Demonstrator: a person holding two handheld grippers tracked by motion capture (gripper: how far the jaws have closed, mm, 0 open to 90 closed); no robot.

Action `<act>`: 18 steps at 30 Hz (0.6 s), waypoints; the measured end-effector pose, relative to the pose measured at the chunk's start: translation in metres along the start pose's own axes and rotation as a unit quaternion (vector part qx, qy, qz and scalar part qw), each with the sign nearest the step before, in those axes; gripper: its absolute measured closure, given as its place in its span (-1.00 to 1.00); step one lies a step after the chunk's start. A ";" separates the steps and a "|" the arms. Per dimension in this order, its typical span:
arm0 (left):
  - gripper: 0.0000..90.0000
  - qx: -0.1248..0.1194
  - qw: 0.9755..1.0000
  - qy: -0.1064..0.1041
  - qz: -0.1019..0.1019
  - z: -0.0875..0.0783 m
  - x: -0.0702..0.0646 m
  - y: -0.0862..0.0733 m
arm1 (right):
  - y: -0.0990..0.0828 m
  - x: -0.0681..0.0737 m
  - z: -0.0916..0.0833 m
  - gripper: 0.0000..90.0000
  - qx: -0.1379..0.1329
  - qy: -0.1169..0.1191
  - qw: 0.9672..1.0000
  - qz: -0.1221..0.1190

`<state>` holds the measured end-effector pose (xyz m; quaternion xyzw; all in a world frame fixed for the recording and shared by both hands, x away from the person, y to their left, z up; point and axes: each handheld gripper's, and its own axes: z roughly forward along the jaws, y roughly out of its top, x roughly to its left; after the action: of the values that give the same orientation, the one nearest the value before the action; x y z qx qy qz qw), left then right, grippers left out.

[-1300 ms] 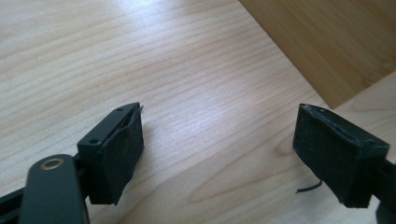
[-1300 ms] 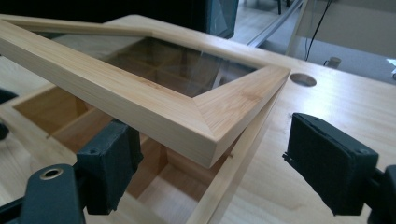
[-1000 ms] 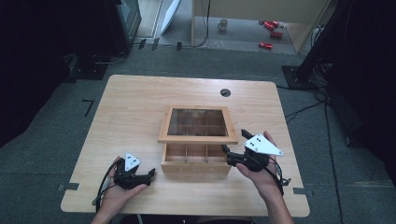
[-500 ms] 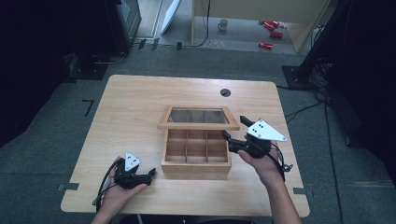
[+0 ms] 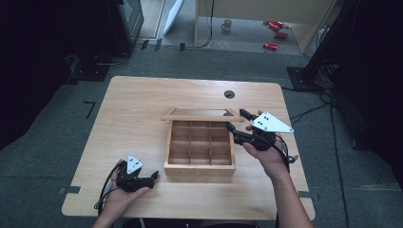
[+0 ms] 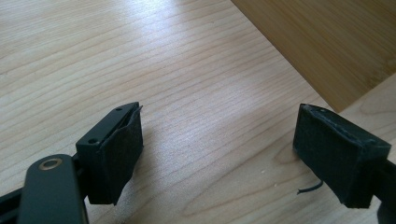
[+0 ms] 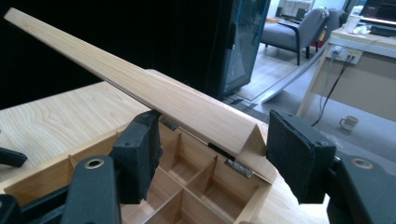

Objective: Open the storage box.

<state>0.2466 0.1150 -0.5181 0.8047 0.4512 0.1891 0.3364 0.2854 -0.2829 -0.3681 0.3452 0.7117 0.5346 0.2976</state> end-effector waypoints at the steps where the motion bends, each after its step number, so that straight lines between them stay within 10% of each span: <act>1: -0.64 0.000 1.000 -0.001 0.000 0.000 0.000 0.000 | 0.001 -0.001 0.001 -0.18 -0.001 0.002 1.000 -0.001; 18: -0.64 0.000 1.000 -0.004 0.000 0.000 0.000 0.000 | 0.005 -0.015 0.006 -0.04 -0.017 0.024 0.999 -0.012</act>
<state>0.2470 0.1153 -0.5179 0.8053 0.4501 0.1855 0.3384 0.2999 -0.2906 -0.3644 0.3187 0.7133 0.5513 0.2927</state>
